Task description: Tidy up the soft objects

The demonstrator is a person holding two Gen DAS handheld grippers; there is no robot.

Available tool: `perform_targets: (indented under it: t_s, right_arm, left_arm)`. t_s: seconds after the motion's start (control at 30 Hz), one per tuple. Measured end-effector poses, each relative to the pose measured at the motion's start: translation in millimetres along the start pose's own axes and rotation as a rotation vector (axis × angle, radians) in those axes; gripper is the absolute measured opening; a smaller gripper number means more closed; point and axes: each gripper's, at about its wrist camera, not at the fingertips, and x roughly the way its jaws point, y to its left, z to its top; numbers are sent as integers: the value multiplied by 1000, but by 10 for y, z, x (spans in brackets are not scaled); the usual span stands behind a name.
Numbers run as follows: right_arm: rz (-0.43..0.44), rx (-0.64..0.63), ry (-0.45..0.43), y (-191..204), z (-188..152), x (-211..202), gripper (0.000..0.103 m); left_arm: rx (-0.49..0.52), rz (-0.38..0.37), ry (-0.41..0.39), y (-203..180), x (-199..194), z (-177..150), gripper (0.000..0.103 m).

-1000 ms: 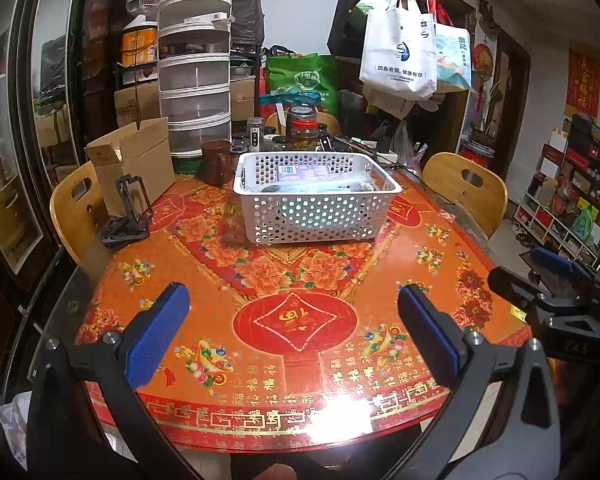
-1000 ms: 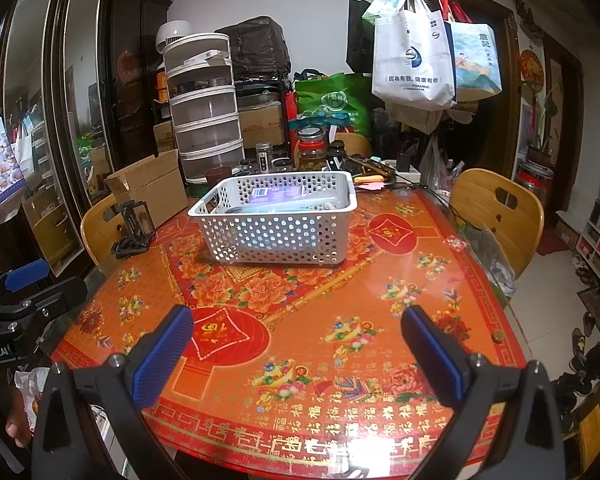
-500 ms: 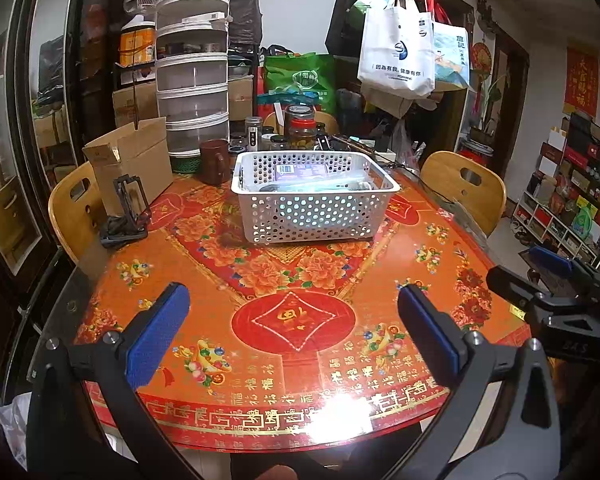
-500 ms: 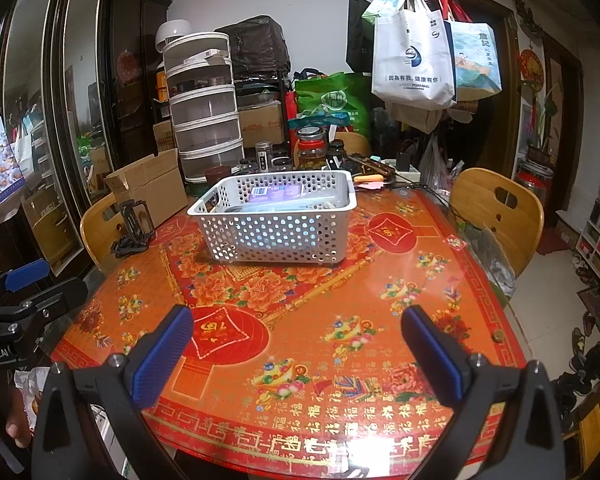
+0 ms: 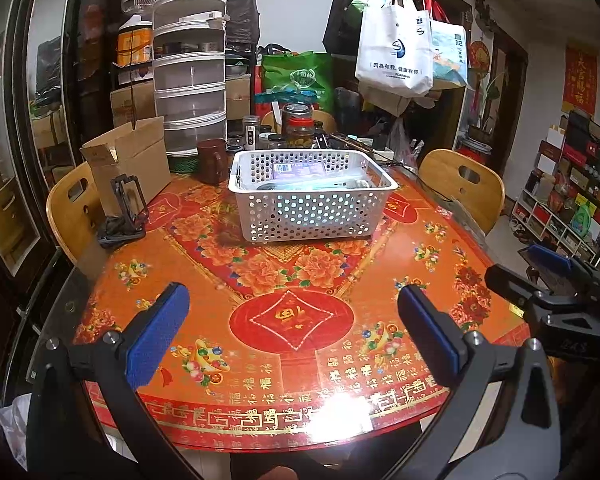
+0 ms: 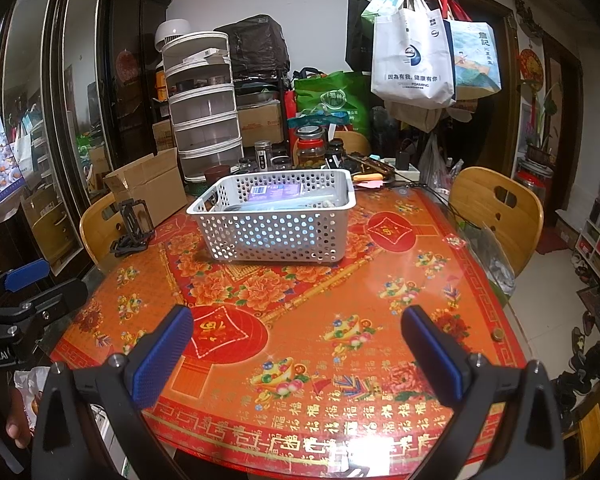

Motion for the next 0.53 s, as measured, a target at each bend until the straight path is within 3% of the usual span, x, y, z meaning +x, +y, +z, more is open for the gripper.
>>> perform_targets:
  t_s: [0.53]
  right_arm:
    - [-1, -1, 2, -6, -7, 1, 103]
  left_arm:
    - [37, -21, 1, -25, 22, -9, 103]
